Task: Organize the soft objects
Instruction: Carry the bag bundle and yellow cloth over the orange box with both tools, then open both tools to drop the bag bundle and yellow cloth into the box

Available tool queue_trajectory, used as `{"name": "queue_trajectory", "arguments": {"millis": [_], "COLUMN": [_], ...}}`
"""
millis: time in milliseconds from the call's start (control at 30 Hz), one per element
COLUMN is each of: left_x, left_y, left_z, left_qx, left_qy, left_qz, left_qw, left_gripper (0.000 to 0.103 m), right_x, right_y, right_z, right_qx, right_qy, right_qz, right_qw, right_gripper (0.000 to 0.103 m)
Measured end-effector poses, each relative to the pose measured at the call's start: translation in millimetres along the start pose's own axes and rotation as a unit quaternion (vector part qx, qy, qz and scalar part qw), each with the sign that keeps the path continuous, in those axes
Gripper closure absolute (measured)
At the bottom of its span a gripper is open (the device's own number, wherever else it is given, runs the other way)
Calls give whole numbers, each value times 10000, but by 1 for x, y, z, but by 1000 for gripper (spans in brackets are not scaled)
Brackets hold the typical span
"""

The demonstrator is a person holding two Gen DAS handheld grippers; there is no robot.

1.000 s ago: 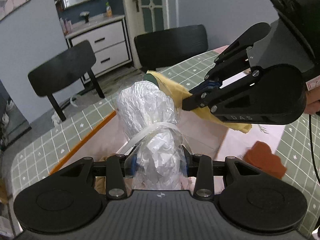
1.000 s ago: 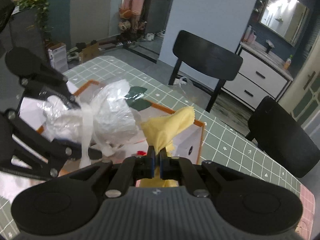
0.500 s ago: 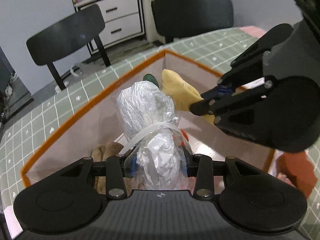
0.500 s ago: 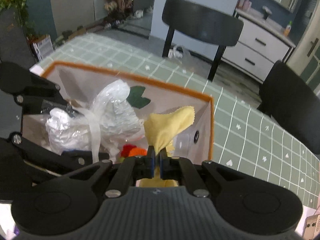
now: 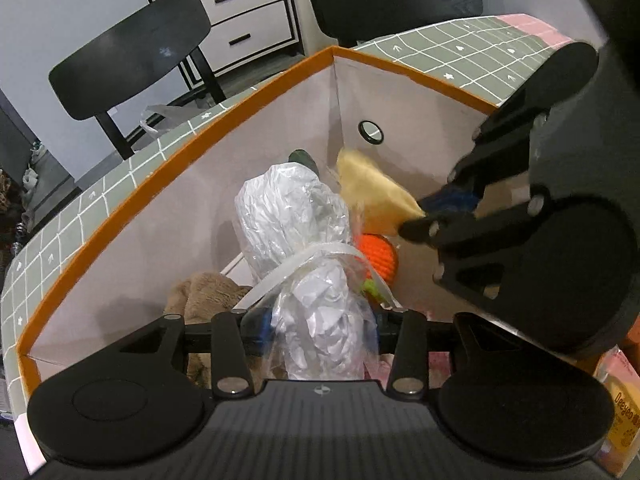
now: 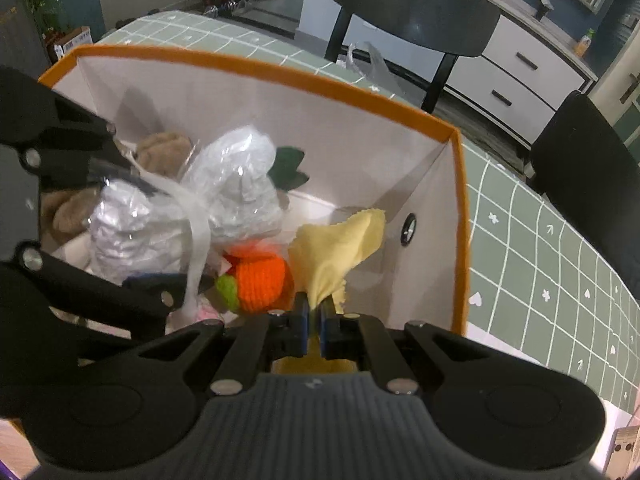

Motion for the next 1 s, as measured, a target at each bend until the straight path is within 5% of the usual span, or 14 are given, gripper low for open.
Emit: {"name": "queue_trajectory", "arguments": {"millis": [233, 400, 533, 633, 1000], "left_x": [0, 0, 1, 1, -6], "left_y": [-2, -6, -18, -29, -81], "left_z": [1, 5, 7, 5, -8], "left_qx": [68, 107, 51, 50, 127], "left_qy": [91, 0, -164, -199, -137], "left_qz": [57, 104, 2, -38, -293], "left_qw": [9999, 9999, 9999, 9998, 9994], "left_gripper": [45, 28, 26, 25, 24], "right_x": [-2, -6, -9, -10, -27], "right_y": [-6, -15, -26, -36, -85], "right_z": [3, 3, -1, -3, -4], "right_qx": [3, 3, 81, 31, -117], "right_qy": [51, 44, 107, 145, 218], "right_qz": [-38, -144, -253, -323, -530], "right_qw": [10000, 9999, 9996, 9994, 9983], "right_gripper": [87, 83, 83, 74, 73]}}
Point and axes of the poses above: each gripper's, at about its wrist camera, not at the fingertips, and y roughly the way its jaws point, z to its left, x to its top, the point moved 7 cm from there along y, roughly the way its jaws point, and after that the axes turned 1 degree about x, right-handed, at the moved point
